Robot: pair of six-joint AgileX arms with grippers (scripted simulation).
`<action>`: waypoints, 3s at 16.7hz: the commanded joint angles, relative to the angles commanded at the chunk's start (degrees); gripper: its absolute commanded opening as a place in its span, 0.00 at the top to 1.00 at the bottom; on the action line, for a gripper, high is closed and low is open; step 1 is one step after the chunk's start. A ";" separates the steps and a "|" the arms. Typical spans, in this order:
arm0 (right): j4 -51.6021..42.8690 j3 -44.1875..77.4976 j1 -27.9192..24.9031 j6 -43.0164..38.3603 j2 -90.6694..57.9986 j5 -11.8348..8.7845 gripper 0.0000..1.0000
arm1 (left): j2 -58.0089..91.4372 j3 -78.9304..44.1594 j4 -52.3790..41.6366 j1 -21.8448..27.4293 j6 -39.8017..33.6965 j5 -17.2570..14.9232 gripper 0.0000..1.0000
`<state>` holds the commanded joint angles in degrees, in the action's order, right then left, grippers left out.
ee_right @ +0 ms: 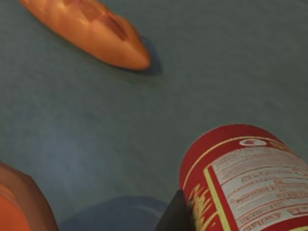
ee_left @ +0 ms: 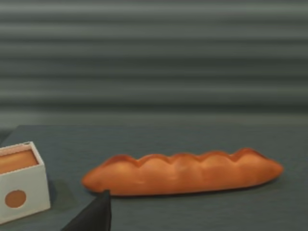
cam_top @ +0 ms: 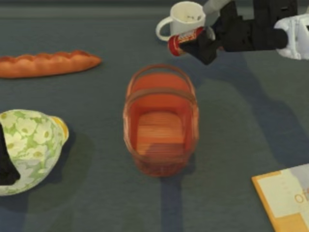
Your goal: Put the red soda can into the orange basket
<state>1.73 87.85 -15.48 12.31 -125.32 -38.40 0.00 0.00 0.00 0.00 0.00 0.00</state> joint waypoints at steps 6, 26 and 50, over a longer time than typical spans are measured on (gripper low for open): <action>30.96 -9.48 -2.49 -10.06 5.13 -17.59 1.00 | 0.00 0.00 0.00 0.00 0.00 0.00 0.00; 60.31 -18.37 -3.80 -14.01 -4.68 -25.25 1.00 | 0.00 0.00 0.00 0.00 0.00 0.00 0.00; 61.14 -18.72 -3.83 -13.97 -5.36 -25.20 0.00 | 0.00 0.00 0.00 0.00 0.00 0.00 0.00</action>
<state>62.88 69.13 -19.31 -1.66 -130.68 -63.60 0.00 0.00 0.00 0.00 0.00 0.00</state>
